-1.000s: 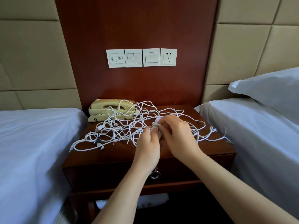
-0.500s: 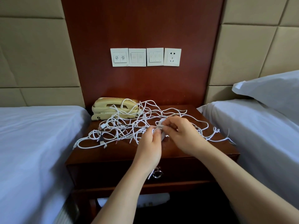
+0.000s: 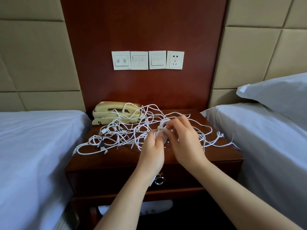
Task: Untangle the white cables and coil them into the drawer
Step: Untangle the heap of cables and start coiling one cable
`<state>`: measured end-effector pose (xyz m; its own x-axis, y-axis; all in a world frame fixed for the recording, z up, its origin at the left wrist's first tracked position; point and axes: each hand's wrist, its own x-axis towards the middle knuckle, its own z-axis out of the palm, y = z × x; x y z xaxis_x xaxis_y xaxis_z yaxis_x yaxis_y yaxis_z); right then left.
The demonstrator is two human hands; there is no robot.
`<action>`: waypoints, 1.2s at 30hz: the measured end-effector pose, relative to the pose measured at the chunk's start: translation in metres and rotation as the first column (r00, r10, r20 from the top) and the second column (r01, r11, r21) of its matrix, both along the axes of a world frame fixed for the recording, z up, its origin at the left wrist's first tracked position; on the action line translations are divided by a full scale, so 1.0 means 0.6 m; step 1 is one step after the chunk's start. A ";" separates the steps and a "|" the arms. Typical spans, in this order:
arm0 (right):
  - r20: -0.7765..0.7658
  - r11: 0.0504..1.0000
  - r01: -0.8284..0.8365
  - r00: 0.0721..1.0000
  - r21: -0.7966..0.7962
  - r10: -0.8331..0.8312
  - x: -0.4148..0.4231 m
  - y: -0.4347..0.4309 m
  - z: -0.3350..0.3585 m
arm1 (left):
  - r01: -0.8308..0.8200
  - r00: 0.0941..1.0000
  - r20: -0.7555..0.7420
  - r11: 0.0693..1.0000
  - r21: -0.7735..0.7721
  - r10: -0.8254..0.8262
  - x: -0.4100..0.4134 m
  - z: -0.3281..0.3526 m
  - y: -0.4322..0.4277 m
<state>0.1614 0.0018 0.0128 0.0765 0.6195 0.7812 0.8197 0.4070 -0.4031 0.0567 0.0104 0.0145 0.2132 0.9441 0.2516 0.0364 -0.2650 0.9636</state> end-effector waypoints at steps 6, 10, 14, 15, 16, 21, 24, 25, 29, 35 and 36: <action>0.171 0.997 0.074 0.983 -0.003 -0.072 -0.004 0.008 -0.008 | -0.041 0.999 -0.026 0.999 0.027 0.042 -0.004 -0.004 0.004; 0.127 0.999 0.041 0.991 0.007 -0.042 -0.004 0.007 -0.009 | -0.028 1.000 0.007 0.999 0.027 0.028 -0.007 0.000 0.007; 0.159 0.994 0.072 0.984 0.078 -0.084 -0.002 0.004 -0.004 | -0.007 0.999 0.035 1.000 -0.001 0.007 -0.003 0.000 0.008; 0.173 0.993 0.086 0.980 0.086 -0.100 -0.002 0.003 -0.002 | -0.002 0.999 0.041 1.000 -0.008 0.002 -0.003 0.000 0.009; 0.189 0.991 0.103 0.975 0.089 -0.118 -0.002 0.002 -0.001 | 0.004 0.999 0.040 1.000 -0.009 -0.004 -0.003 0.000 0.009; 0.200 0.992 0.099 0.973 0.084 -0.114 0.000 0.007 -0.002 | 0.029 1.000 0.006 0.999 0.036 -0.030 -0.010 0.000 0.008; 0.174 0.997 0.067 0.982 0.043 -0.073 -0.003 0.009 -0.003 | 0.040 0.999 0.005 0.998 0.042 -0.040 -0.017 -0.004 0.010; 0.155 0.999 0.046 0.987 0.024 -0.049 -0.006 0.008 -0.003 | 0.044 0.999 0.003 0.998 0.040 -0.044 -0.019 -0.005 0.010; 0.106 0.997 -0.071 0.992 -0.007 0.072 -0.013 0.008 0.000 | 0.031 0.999 -0.007 0.999 0.018 -0.031 -0.026 -0.010 0.012; -0.159 0.990 -0.140 0.978 -0.005 0.138 -0.010 0.001 -0.001 | 0.049 0.999 0.003 0.999 -0.016 -0.049 -0.024 -0.014 0.015; -0.217 0.988 -0.156 0.965 -0.009 0.151 -0.009 0.002 -0.001 | 0.038 0.999 0.002 0.999 -0.007 -0.038 -0.024 -0.014 0.017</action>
<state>0.1561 0.0030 0.0119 0.1430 0.6569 0.7402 0.6413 0.5082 -0.5749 0.0423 0.0205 0.0059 0.2483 0.9370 0.2458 0.0243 -0.2597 0.9654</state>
